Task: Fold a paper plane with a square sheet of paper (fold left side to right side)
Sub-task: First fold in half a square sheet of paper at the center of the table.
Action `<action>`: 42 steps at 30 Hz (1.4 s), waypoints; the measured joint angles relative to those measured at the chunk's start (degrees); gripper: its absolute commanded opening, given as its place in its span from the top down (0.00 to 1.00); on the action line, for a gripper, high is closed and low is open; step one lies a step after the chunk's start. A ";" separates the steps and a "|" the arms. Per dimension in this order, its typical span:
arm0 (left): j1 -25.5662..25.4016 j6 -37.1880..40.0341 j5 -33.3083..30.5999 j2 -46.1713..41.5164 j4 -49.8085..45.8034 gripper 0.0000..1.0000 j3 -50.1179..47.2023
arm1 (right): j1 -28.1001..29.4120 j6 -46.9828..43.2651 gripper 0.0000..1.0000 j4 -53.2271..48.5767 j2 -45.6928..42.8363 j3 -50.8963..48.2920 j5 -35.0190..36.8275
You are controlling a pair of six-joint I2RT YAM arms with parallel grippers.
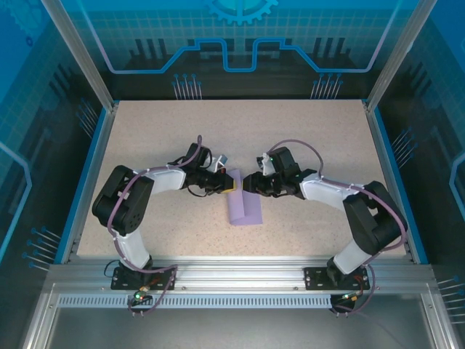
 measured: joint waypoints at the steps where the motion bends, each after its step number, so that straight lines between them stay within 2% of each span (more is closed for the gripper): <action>1: -0.04 0.00 0.00 0.00 -0.02 0.96 0.00 | 0.02 0.26 0.60 0.33 0.76 0.00 -0.46; 6: -0.13 0.00 0.00 0.00 -0.02 0.96 0.00 | 0.42 1.64 0.62 1.51 4.11 0.11 -2.27; 10: -0.15 0.02 -0.02 0.00 -0.02 0.96 0.00 | 0.87 2.47 0.68 2.45 5.11 0.11 -3.41; 15: -0.15 0.13 0.00 0.00 -0.04 0.96 0.00 | 0.92 3.26 0.88 3.48 5.51 0.37 -4.63; 19: -0.17 0.37 -0.02 -0.07 -0.22 0.89 0.00 | 0.92 3.15 0.96 3.48 5.60 0.55 -4.59; 20: -0.17 0.50 -0.17 -0.17 -0.57 0.85 0.00 | 0.92 3.06 0.96 3.30 5.60 0.57 -4.50; 24: -0.17 2.19 -2.12 -2.62 -3.67 0.60 0.00 | 0.92 1.90 0.96 0.57 5.57 1.73 -2.40; 30: -0.20 3.89 -6.75 -9.53 -8.31 0.46 0.00 | 0.87 -1.38 0.96 -5.57 5.05 2.97 2.86; 35: -0.61 4.04 -10.10 -10.45 -10.64 0.42 -0.20 | 0.63 -3.34 0.95 -10.10 4.35 3.34 6.71; 42: -4.02 2.80 -13.25 -7.74 -11.72 0.40 -0.39 | 0.37 -4.85 0.94 -14.01 4.00 3.34 10.58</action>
